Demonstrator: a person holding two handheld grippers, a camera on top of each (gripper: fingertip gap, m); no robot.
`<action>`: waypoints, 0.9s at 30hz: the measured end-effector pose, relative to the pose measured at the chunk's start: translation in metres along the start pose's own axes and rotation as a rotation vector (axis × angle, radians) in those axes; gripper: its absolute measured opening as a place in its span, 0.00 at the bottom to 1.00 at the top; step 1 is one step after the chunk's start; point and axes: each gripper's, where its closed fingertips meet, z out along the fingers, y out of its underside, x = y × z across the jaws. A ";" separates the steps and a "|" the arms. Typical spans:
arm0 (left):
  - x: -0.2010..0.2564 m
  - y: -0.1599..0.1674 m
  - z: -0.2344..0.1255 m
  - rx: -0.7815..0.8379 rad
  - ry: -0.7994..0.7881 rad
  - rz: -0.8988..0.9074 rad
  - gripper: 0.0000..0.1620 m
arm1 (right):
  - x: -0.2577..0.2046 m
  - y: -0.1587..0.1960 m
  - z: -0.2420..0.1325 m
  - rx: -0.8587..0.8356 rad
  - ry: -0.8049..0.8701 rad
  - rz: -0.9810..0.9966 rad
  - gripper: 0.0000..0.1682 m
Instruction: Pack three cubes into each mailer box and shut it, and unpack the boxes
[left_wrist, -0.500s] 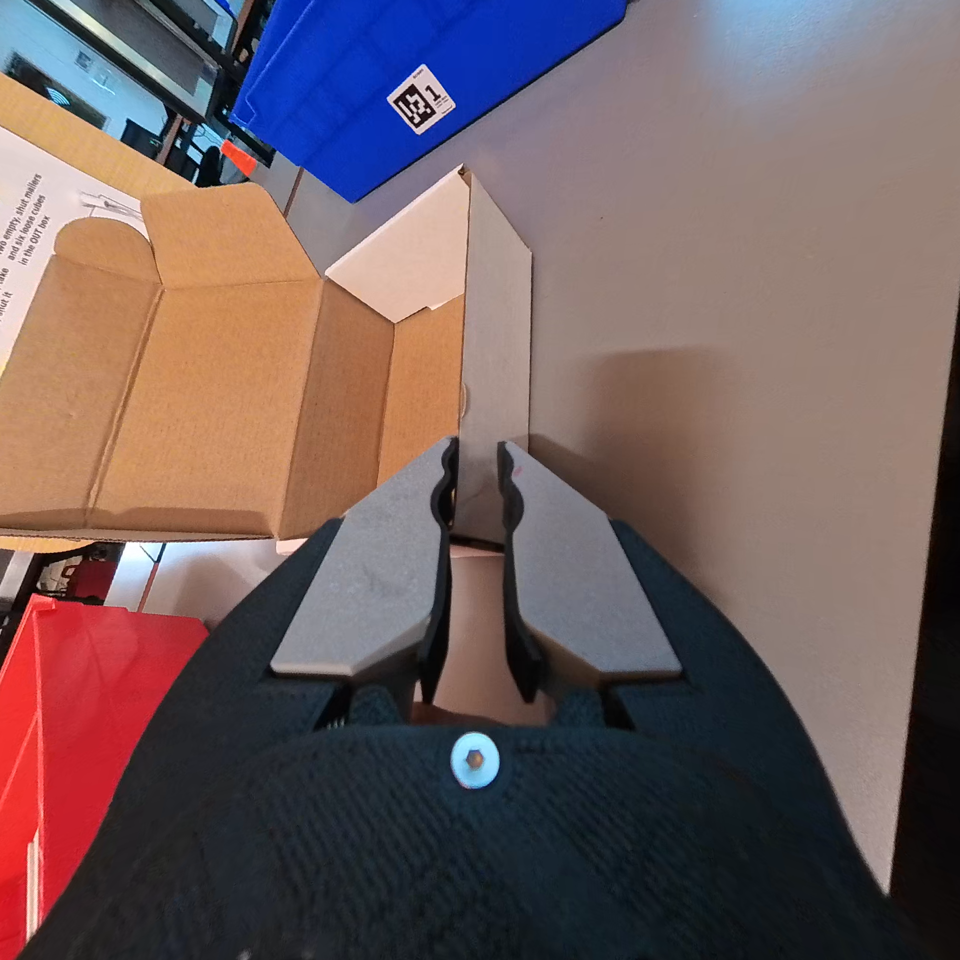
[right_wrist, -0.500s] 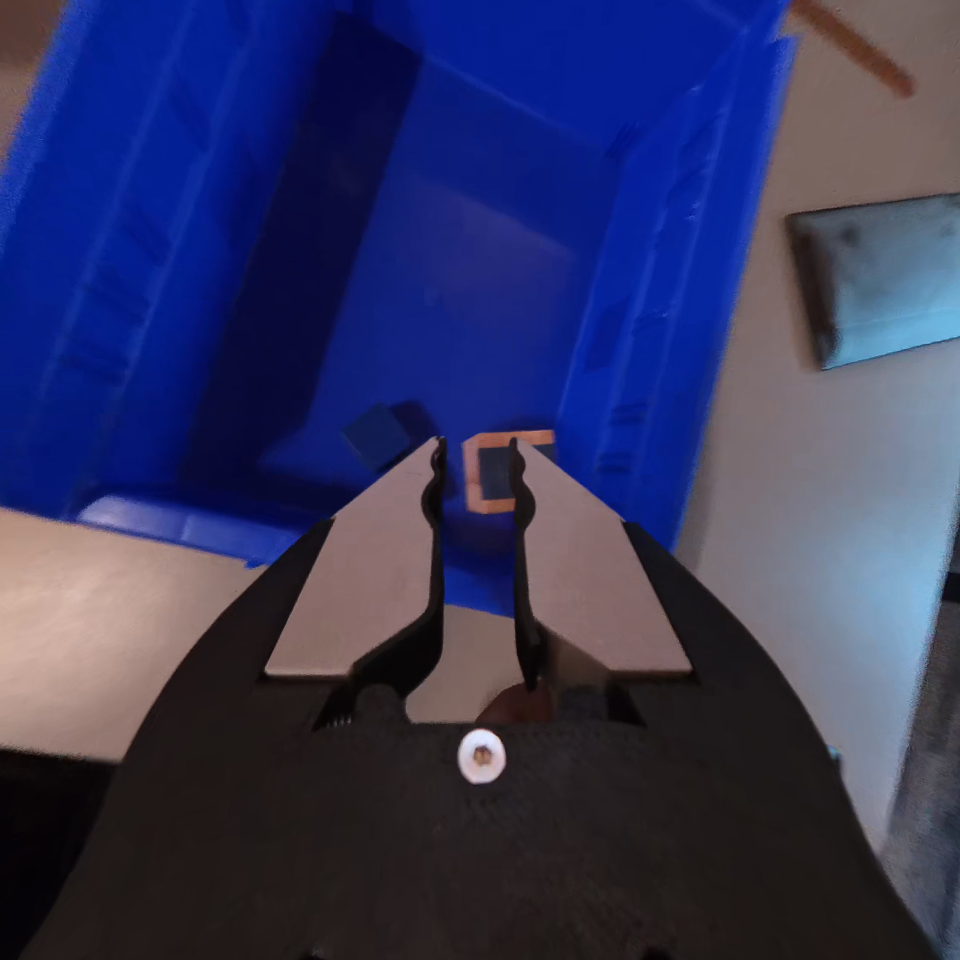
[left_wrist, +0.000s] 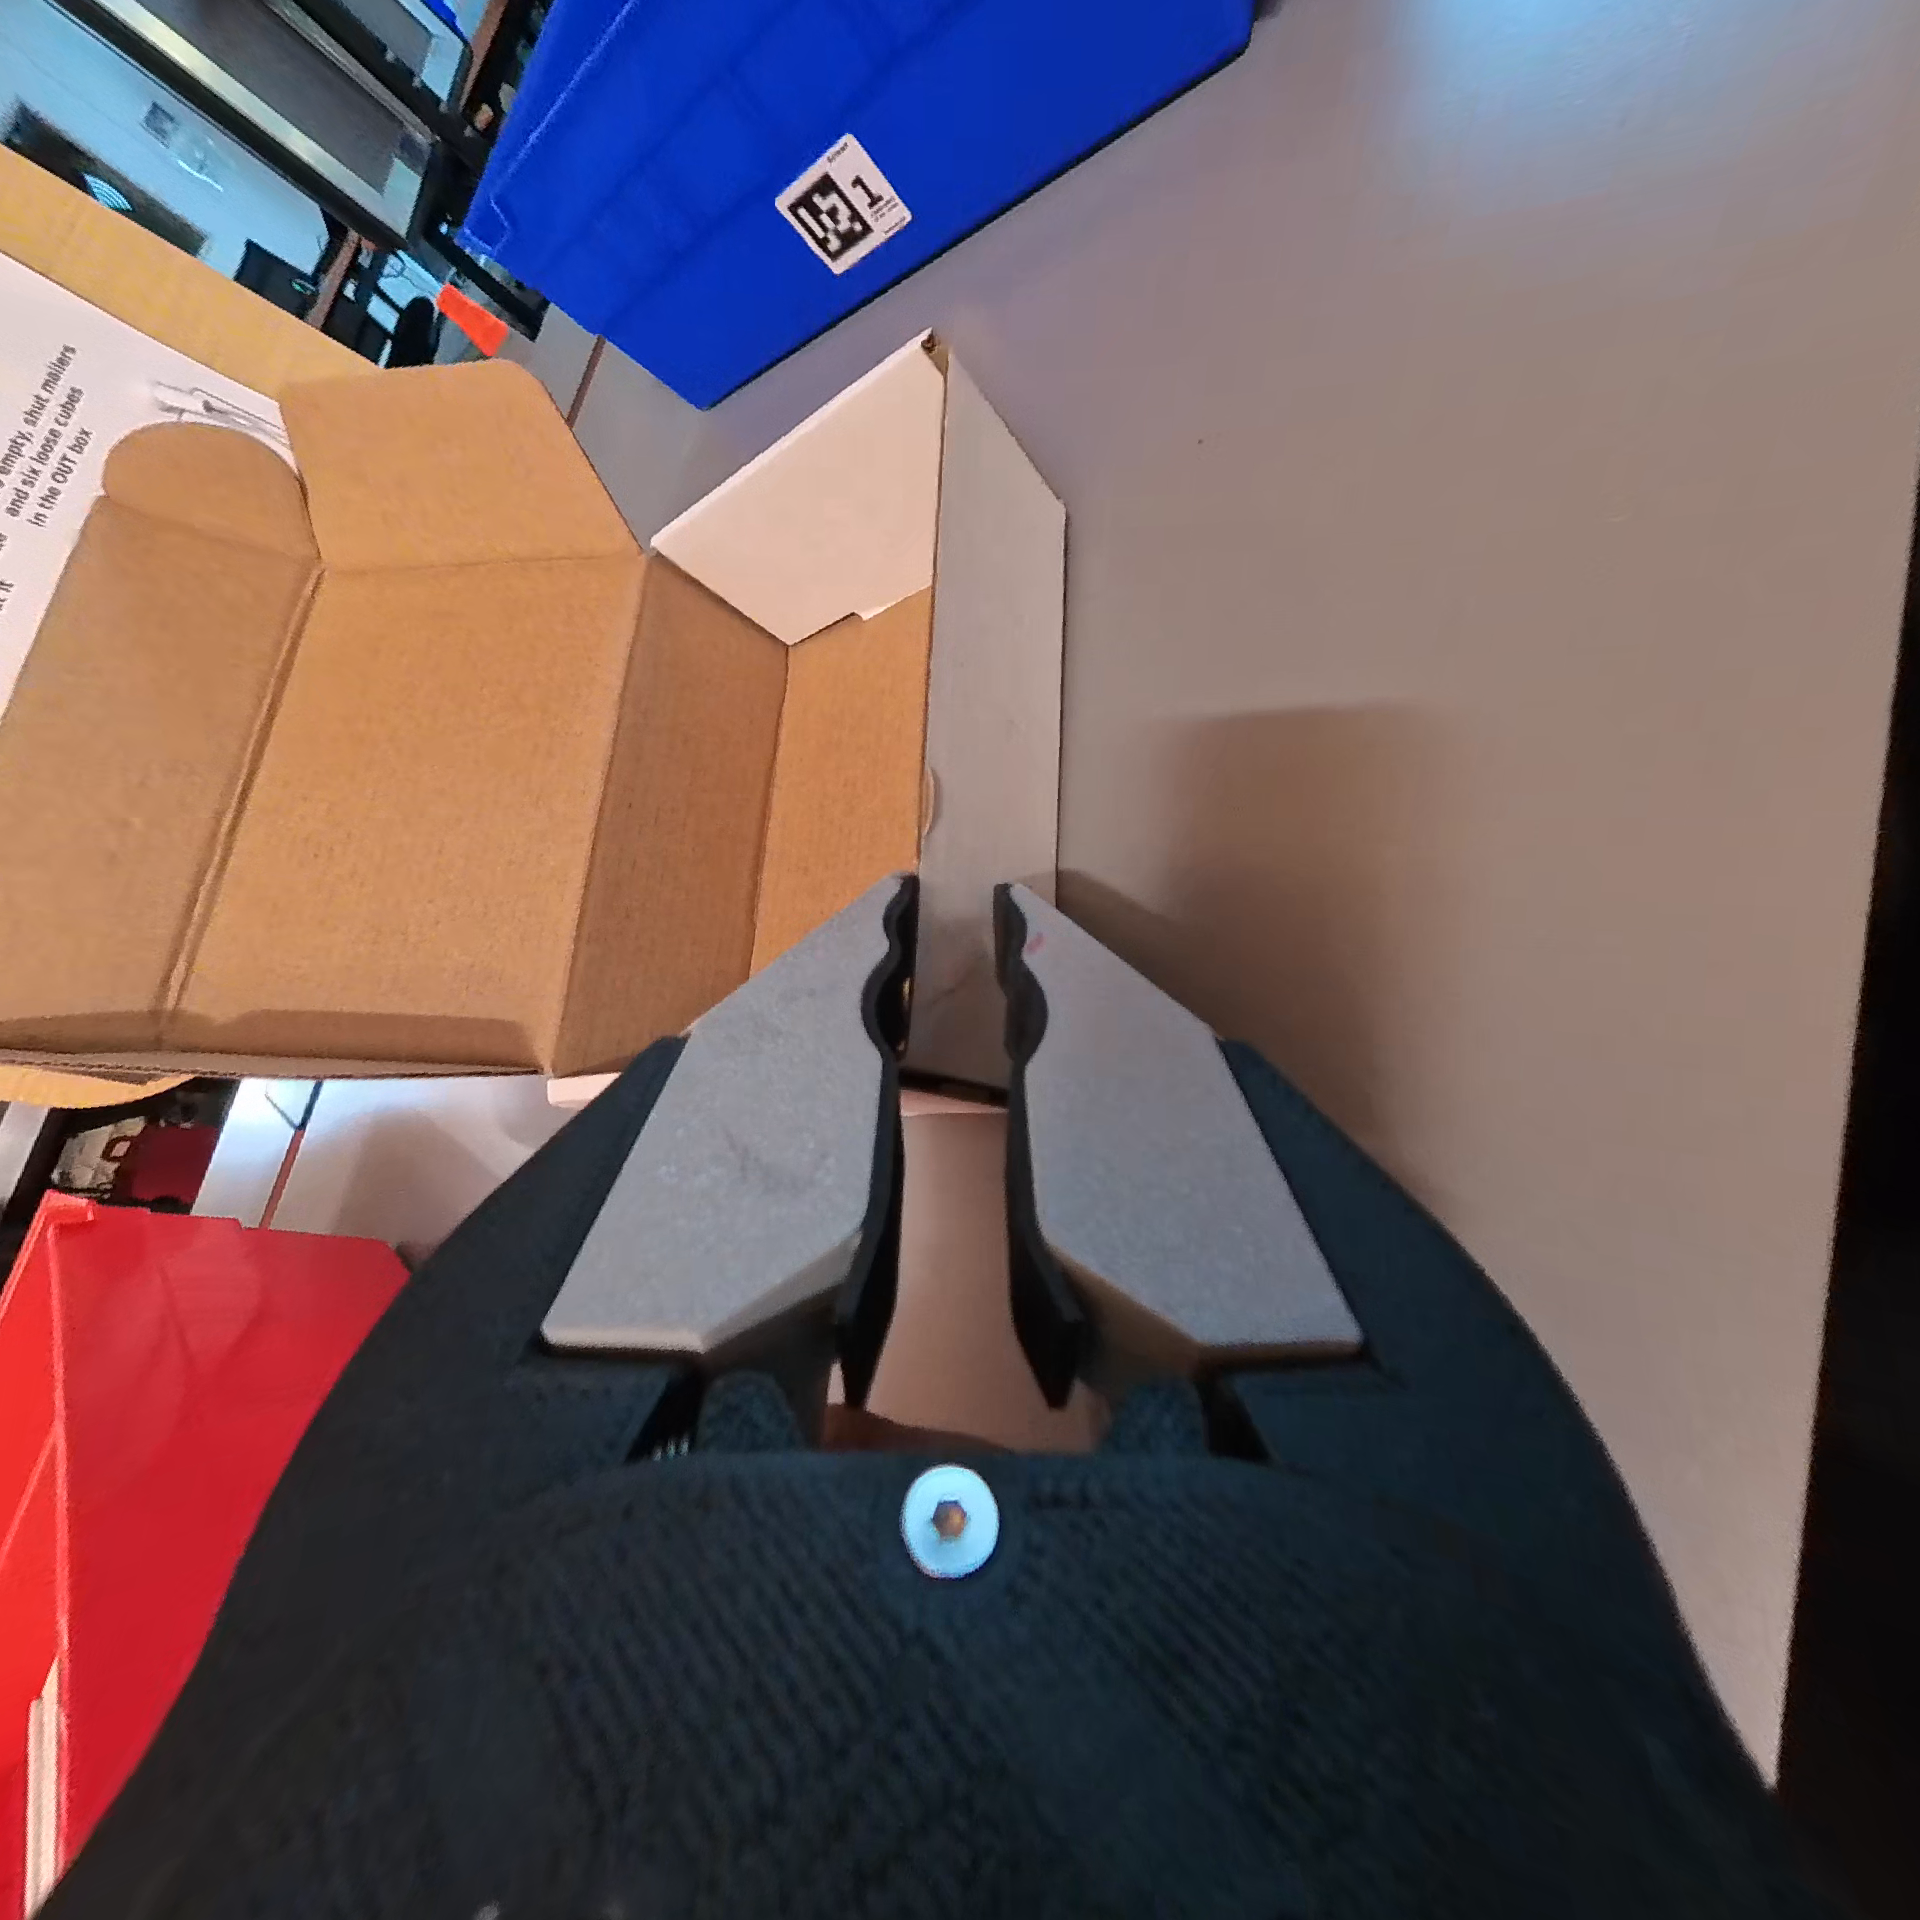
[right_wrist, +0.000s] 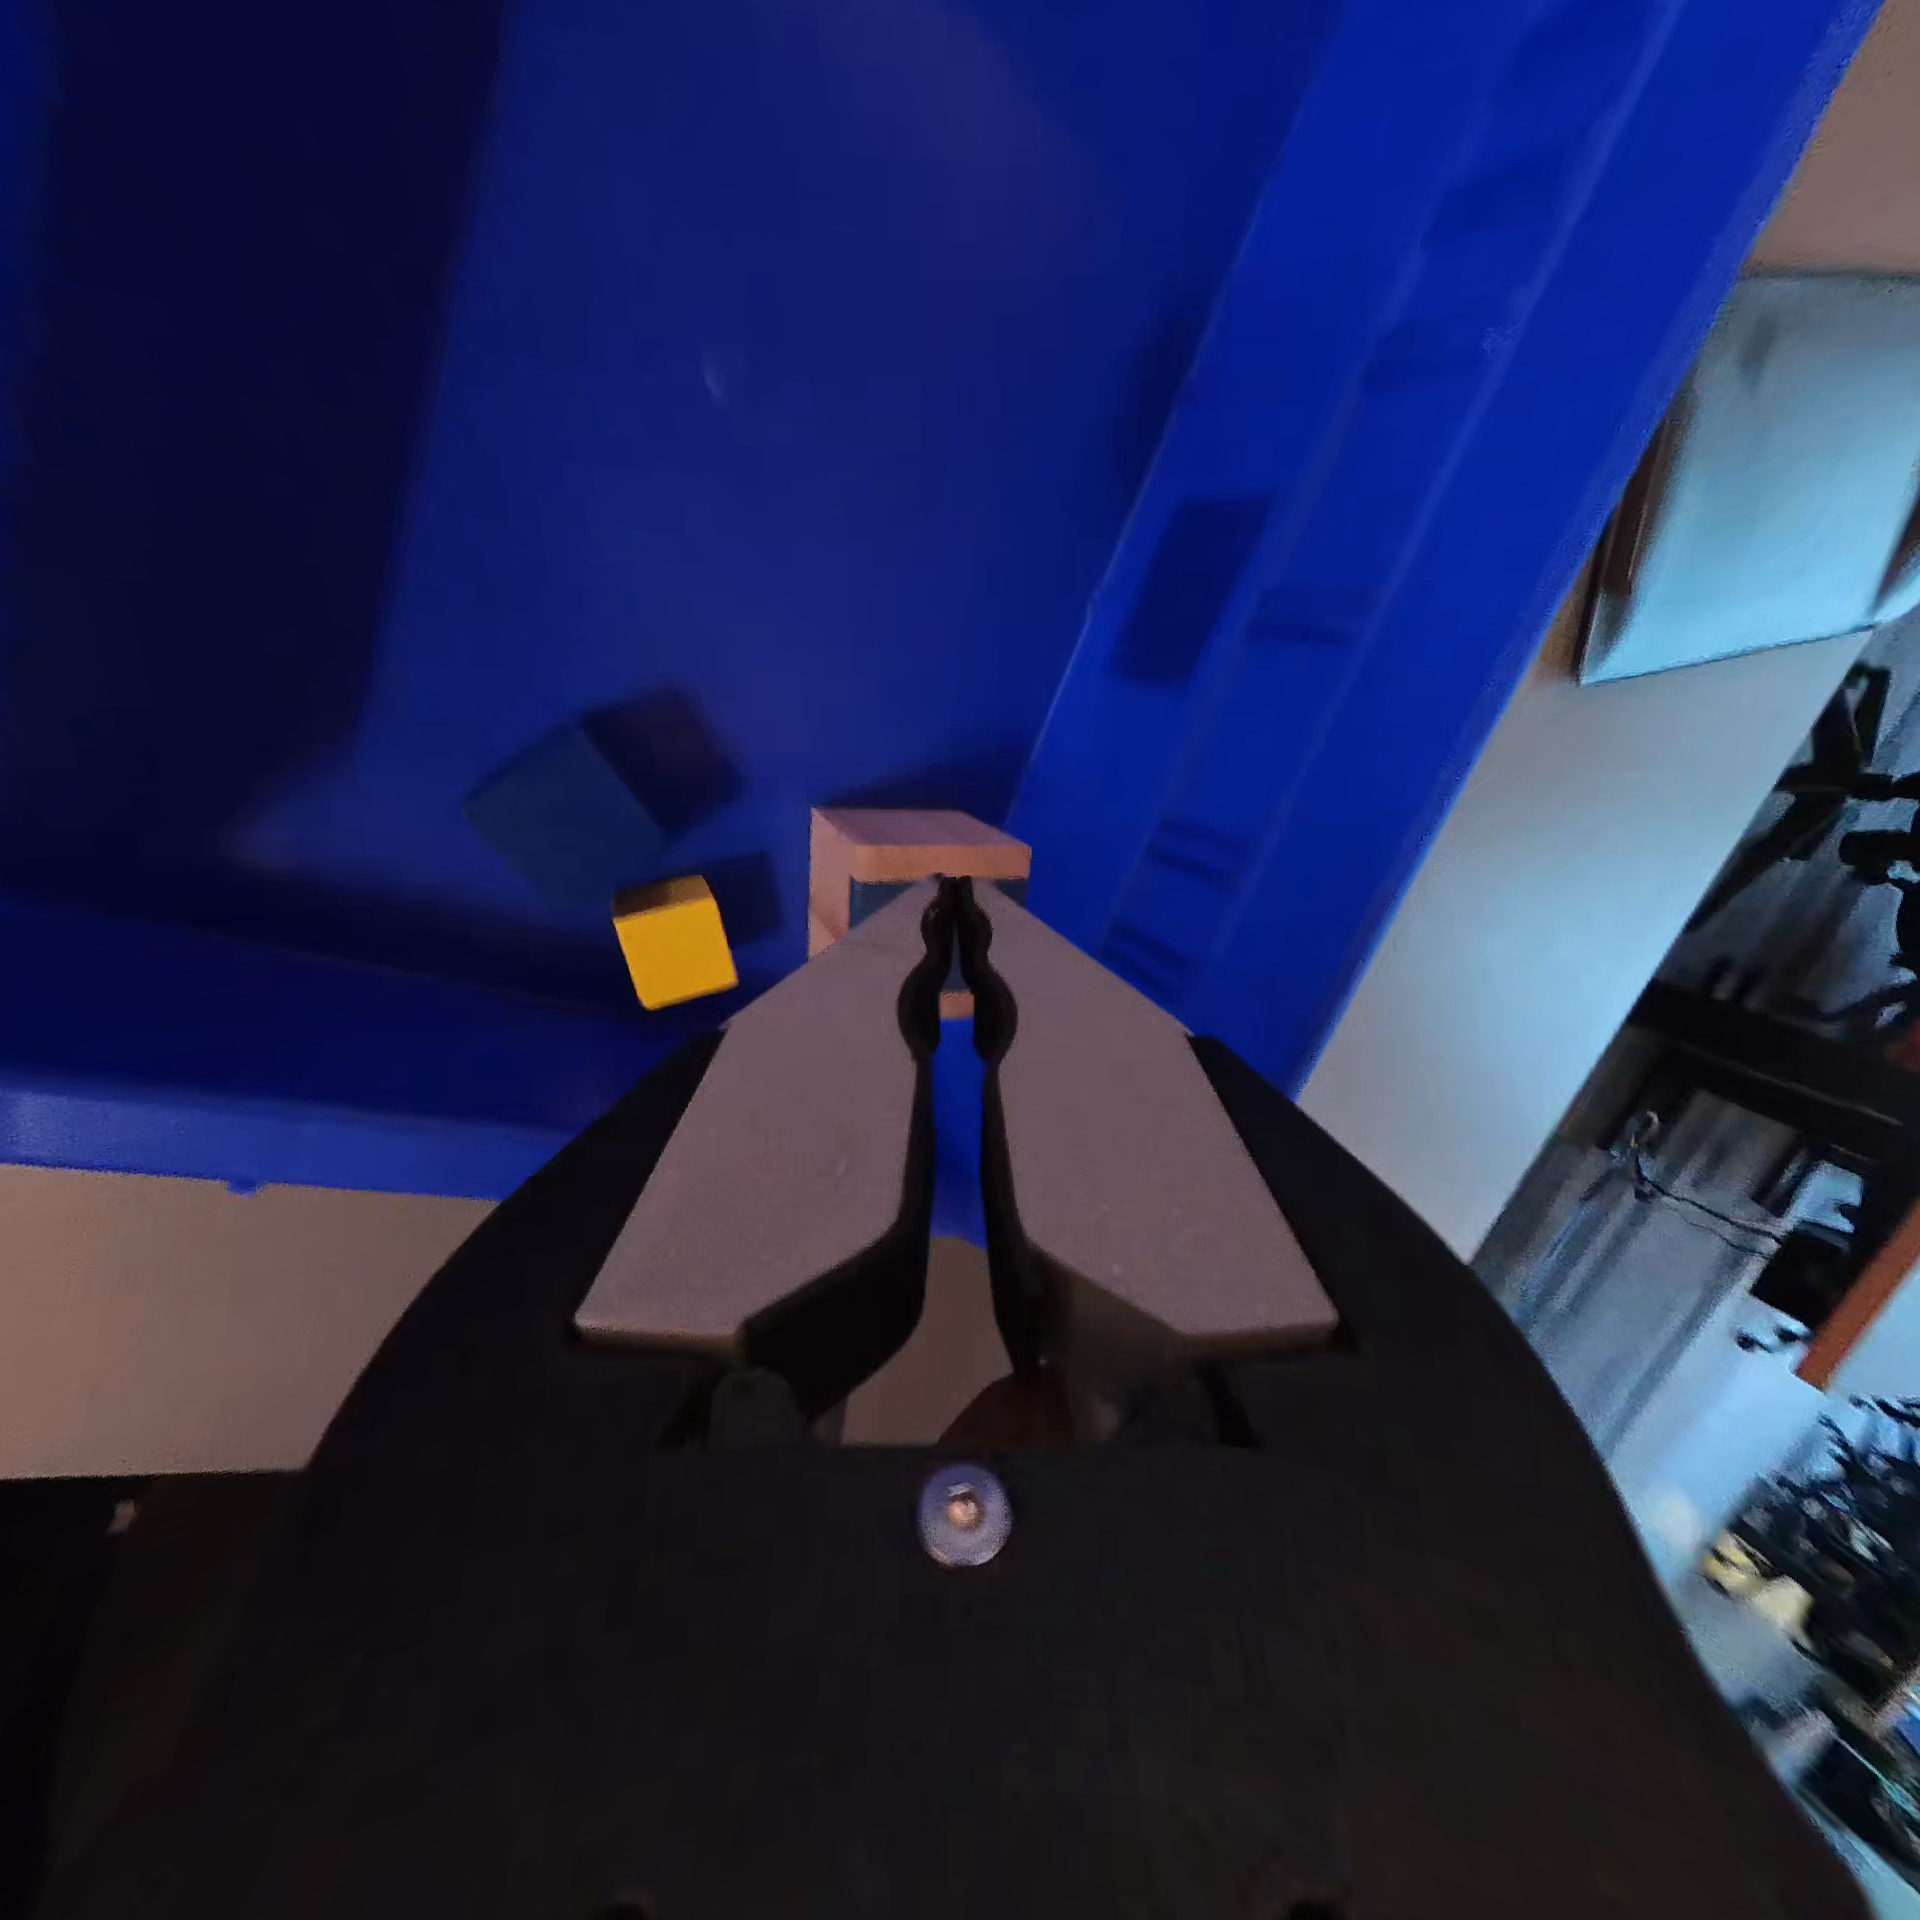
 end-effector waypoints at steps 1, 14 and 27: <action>0.000 0.000 0.000 0.002 0.001 -0.002 0.07 | -0.003 -0.009 -0.005 0.040 -0.010 0.015 0.00; 0.000 0.001 0.000 -0.002 0.001 -0.004 0.07 | -0.069 -0.014 0.014 -0.071 -0.220 -0.044 0.00; 0.000 0.001 0.000 -0.004 0.002 -0.006 0.07 | -0.011 0.012 0.023 -0.197 -0.012 -0.086 0.00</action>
